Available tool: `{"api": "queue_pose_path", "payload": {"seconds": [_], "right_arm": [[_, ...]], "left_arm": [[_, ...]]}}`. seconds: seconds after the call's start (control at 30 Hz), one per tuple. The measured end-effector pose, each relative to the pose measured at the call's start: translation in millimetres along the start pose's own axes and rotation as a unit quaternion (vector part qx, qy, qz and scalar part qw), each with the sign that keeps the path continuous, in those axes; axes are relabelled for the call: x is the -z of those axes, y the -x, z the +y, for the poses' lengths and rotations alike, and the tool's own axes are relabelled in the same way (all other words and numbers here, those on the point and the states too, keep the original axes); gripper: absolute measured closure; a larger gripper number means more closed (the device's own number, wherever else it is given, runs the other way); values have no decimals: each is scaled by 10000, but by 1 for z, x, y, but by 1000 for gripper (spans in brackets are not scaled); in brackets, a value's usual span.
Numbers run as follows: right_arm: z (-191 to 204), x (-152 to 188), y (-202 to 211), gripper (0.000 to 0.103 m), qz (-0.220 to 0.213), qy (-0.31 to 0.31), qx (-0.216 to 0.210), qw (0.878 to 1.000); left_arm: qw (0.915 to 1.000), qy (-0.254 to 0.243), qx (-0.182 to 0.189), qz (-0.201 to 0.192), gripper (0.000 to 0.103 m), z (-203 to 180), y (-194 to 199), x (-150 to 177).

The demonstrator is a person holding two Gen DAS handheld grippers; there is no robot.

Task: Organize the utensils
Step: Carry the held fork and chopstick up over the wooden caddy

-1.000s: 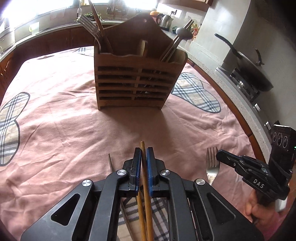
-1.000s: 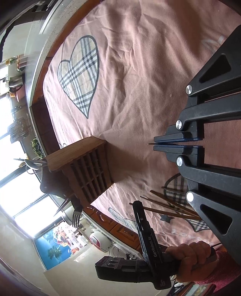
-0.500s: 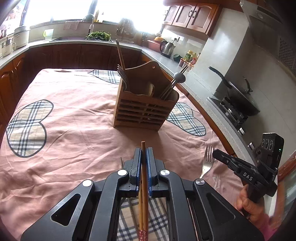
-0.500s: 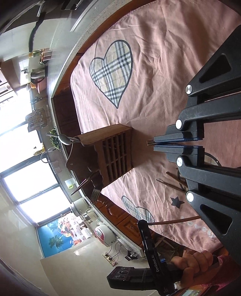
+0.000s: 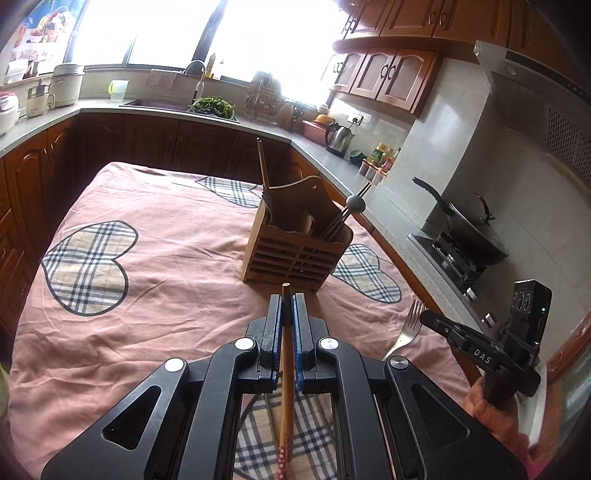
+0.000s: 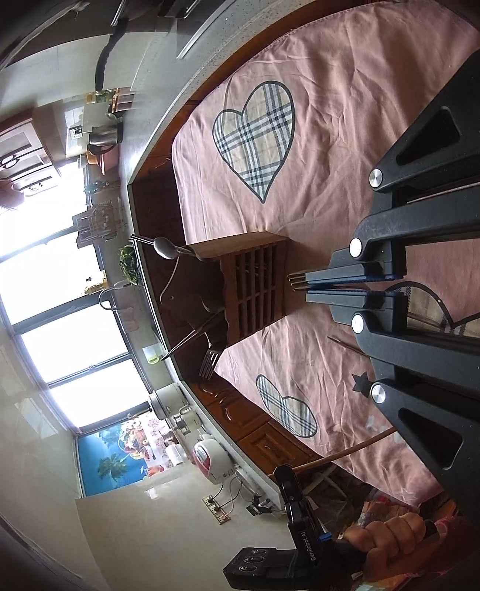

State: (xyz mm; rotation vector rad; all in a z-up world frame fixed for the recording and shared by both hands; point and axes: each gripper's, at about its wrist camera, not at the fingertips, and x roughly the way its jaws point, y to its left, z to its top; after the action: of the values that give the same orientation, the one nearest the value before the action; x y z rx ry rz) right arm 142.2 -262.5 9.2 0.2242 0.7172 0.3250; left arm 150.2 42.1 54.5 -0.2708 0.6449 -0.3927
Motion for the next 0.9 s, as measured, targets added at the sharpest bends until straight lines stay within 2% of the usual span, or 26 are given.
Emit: {"api": "queue_pose_path", "payload": {"seconds": [0.4,0.9], "right_arm": [[5,-13,12,100,-275,123,37,9995],[-1,-36,12,100,-525,134,70,9985]], "left_arm": [[9986,172,71,-490,99,1,15,-12],[9952,255,94,-944,99,-4,10,-41]]}}
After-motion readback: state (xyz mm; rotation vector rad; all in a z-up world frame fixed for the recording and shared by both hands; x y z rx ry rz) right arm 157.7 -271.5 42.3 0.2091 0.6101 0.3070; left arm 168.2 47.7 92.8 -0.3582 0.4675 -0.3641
